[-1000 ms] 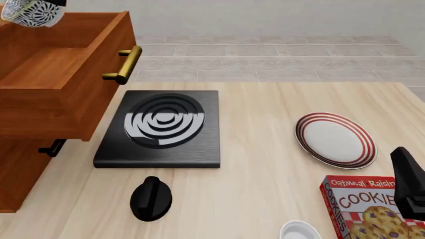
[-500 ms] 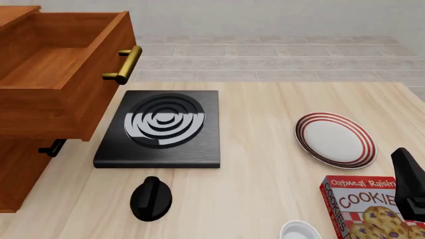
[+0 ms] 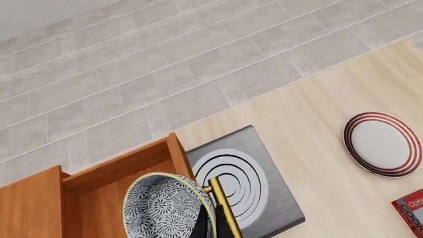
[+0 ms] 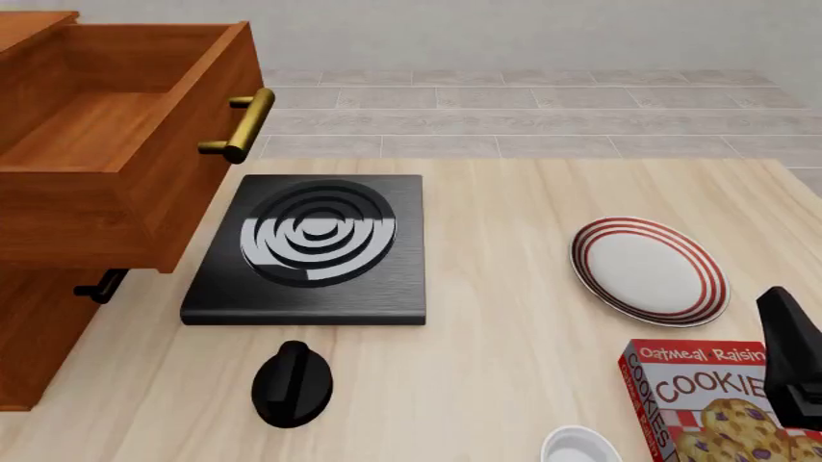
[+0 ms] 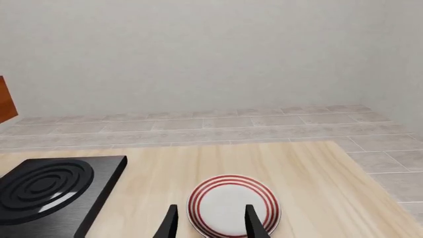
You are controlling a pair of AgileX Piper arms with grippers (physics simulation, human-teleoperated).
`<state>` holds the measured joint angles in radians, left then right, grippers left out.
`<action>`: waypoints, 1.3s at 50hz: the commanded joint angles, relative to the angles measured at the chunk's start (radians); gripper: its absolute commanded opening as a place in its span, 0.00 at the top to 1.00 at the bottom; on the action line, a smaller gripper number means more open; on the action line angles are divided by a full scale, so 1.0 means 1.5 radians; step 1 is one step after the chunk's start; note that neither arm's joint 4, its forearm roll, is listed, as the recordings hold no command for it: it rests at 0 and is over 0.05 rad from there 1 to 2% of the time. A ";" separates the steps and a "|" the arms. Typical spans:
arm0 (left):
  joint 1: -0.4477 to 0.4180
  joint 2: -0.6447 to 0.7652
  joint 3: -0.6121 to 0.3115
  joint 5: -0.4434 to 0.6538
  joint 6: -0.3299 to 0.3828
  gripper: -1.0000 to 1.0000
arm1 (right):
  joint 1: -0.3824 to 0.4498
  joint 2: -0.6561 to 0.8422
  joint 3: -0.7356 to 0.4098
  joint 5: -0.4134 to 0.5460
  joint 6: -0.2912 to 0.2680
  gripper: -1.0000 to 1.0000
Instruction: Pick the akita bowl in the top layer of the wooden cabinet and place it on the plate.
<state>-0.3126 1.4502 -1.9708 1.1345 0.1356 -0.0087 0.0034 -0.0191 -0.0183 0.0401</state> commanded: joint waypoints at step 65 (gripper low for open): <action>-0.213 0.090 0.016 -0.089 0.043 1.00 | -0.009 -0.001 -0.007 -0.012 0.001 0.00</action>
<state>-0.5850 1.5675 -1.9461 1.0190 0.2013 -0.0176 0.0019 -0.0281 -0.0338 0.0390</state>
